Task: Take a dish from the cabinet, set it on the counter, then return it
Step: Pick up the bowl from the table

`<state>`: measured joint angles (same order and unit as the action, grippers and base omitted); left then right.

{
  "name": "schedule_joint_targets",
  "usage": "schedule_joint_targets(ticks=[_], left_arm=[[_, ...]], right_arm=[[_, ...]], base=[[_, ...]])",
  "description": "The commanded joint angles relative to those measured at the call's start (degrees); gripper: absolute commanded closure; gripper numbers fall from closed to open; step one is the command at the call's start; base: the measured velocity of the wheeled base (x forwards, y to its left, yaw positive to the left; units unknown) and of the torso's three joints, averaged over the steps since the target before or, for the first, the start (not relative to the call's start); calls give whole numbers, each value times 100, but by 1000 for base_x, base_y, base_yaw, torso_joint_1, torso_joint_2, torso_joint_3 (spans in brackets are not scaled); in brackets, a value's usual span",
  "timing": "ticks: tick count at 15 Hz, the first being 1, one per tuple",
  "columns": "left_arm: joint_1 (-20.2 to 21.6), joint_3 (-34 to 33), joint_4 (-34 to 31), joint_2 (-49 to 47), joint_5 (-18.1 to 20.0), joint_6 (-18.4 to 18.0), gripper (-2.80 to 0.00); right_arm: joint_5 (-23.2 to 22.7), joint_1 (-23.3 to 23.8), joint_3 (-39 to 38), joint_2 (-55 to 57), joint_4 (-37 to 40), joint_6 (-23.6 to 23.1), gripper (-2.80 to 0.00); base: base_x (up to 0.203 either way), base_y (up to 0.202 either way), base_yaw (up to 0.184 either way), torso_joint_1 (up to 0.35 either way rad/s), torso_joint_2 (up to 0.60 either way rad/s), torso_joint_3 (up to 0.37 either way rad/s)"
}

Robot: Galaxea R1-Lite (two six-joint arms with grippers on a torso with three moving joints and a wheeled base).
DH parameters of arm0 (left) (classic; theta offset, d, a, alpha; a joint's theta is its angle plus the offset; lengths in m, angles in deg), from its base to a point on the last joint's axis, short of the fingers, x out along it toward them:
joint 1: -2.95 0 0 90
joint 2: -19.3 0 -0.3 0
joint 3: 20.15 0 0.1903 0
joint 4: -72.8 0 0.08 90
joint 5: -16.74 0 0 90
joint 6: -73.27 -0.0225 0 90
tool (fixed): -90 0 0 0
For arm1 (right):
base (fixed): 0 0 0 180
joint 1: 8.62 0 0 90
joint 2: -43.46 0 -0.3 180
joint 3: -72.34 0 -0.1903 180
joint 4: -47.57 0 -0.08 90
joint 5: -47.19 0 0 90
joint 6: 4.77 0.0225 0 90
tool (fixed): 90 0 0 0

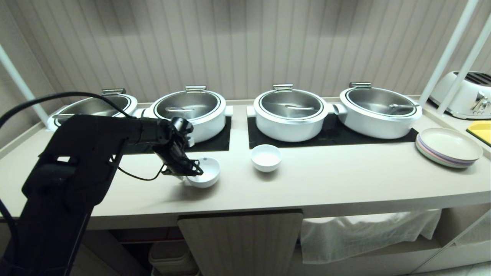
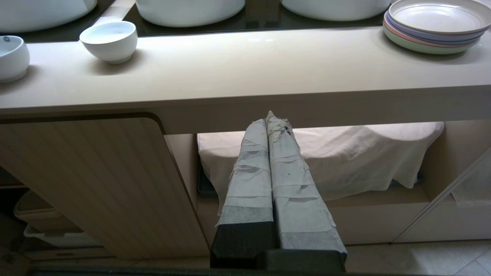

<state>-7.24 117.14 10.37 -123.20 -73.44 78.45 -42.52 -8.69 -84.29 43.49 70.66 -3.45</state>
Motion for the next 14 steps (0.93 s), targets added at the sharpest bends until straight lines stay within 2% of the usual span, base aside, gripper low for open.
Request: schedule_joint_targets(ticks=[1, 8, 11, 14], left_arm=[[0, -1, -23, 3, -7, 0, 0], [-9, -1, -23, 38, -8, 44, 0], [-48, -10, -49, 68, -8, 269, 0], [-89, -21, -66, 158, 18, 668, 0]], right_arm=[[-3, -1, 0, 6, 0, 0, 0], [-3, -1, 0, 6, 0, 0, 0], [-3, -1, 0, 6, 0, 0, 0], [-3, -1, 0, 6, 0, 0, 0]], base=[[0, 0, 0, 0, 0, 0], [0, 0, 0, 0, 0, 0], [0, 0, 0, 0, 0, 0], [0, 0, 0, 0, 0, 0]])
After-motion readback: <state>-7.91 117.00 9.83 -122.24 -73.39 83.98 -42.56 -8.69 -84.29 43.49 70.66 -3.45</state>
